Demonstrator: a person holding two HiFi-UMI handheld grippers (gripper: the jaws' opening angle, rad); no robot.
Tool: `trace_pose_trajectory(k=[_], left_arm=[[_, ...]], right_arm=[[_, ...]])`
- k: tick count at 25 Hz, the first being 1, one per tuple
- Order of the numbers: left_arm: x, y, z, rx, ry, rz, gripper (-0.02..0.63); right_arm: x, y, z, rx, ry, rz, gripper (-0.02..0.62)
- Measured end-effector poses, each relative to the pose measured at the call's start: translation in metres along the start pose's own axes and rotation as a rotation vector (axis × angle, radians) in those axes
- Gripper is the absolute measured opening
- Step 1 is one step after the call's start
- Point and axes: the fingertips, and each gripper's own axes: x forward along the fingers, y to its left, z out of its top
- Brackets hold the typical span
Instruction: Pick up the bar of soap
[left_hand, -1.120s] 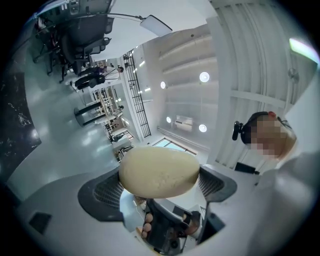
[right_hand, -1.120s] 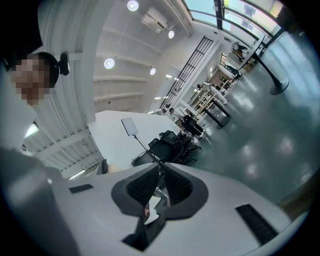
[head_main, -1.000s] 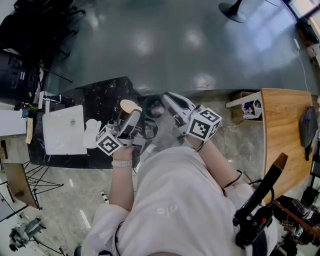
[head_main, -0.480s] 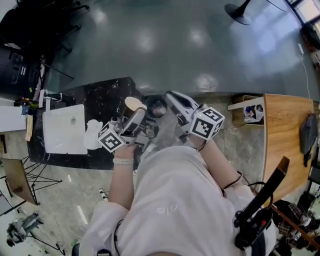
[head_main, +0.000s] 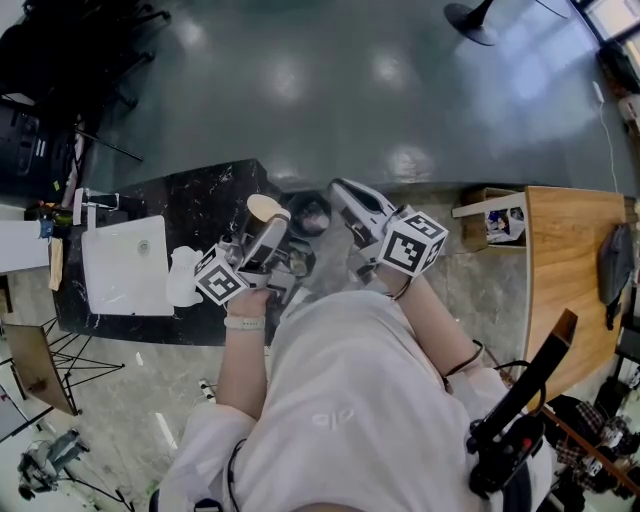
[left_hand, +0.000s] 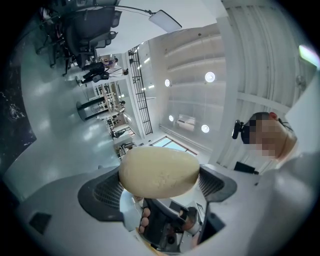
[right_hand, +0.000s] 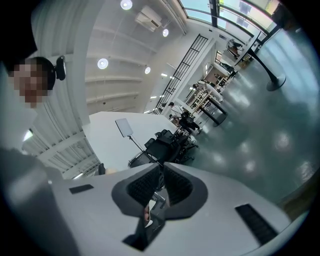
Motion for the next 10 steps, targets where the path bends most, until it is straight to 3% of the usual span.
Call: trace_pose_trajectory(k=[10], left_arm=[[0.003, 0.015, 0.008, -0.017, 0.001, 0.013, 0.472]], right_arm=[[0.016, -0.005, 0.001, 0.009, 0.003, 0.01, 0.048]])
